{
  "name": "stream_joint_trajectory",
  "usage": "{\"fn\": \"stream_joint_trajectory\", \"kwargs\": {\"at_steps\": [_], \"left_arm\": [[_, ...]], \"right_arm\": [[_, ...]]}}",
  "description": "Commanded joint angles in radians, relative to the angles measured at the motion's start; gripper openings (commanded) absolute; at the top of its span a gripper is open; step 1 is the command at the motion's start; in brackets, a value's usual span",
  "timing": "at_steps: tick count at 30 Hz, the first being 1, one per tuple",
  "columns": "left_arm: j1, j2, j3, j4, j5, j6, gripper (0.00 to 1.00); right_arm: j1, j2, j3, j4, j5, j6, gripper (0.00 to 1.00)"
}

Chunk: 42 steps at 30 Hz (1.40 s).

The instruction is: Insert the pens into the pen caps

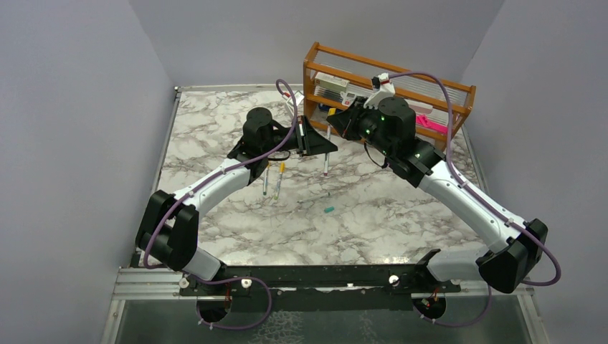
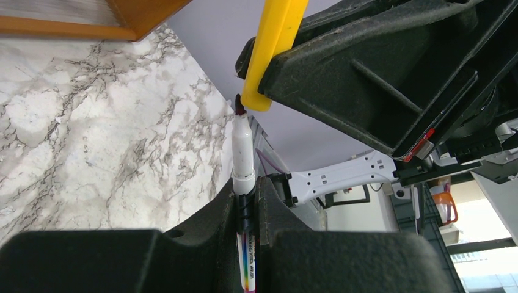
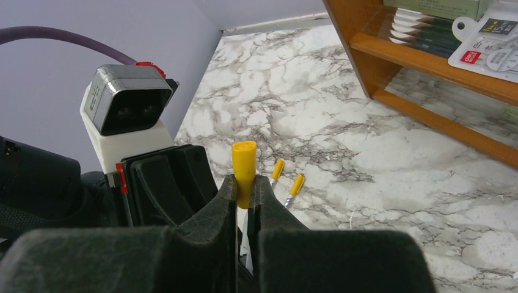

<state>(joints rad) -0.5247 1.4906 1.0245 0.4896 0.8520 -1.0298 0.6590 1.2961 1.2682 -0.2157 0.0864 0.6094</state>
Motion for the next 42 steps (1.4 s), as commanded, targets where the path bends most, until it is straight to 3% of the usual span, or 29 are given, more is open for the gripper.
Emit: {"fn": "stream_joint_trajectory", "kwargs": {"at_steps": [1, 14, 27, 42], "left_arm": [[-0.006, -0.038, 0.000, 0.060, 0.027, 0.020, 0.00], [-0.006, -0.042, -0.006, 0.059, 0.025, 0.019, 0.00], [-0.006, -0.008, 0.002, 0.052, 0.015, 0.079, 0.00], [-0.007, 0.030, 0.136, 0.008, -0.053, 0.193, 0.00]], "right_arm": [[-0.003, 0.020, 0.026, -0.023, 0.046, -0.007, 0.01], [-0.004, -0.004, 0.001, -0.024, 0.010, -0.005, 0.01], [-0.004, -0.051, -0.026, -0.072, -0.127, -0.004, 0.01], [-0.003, -0.085, -0.125, -0.156, -0.234, 0.053, 0.01]]}}
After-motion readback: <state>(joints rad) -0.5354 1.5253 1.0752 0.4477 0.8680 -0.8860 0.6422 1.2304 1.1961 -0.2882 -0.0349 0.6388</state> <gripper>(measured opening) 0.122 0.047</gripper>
